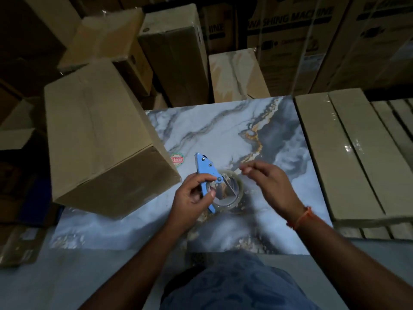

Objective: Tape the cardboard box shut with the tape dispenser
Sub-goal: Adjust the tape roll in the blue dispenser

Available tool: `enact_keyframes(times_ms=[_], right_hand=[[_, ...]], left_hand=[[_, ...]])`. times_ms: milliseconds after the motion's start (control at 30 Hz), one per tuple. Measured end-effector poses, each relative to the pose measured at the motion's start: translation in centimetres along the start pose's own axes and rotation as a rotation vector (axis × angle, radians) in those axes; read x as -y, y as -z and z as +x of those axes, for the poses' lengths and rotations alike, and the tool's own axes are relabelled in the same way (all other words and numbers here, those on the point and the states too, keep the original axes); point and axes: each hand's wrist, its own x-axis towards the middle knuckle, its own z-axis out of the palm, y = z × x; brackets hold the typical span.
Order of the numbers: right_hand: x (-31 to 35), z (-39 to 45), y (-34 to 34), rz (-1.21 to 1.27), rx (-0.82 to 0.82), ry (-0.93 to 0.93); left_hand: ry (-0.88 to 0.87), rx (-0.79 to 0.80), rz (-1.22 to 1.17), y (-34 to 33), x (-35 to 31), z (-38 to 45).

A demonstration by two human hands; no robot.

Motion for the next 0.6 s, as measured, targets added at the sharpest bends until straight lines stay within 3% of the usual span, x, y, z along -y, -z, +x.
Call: enact_keyframes(times_ms=[100,200,367,600], right_hand=[[1.4,1.7,0.3,0.006,0.182,-0.054],[2.3,2.6,-0.1,-0.102,0.265,-0.037],[3.8,3.2,-1.3,-0.074,0.329,-0.073],[4.2,3.0,-3.1,0.01,0.33,-0.227]], left_hand=[[-0.072,0.082,0.03,0.9,-0.9,0.0],[-0.155,0.116,0.097,1.4,-0.9,0.0],[-0.163,0.149,0.171,2.7,0.1,0.0],[-0.28,0.265,0.447,3.9,-0.3,0.5]])
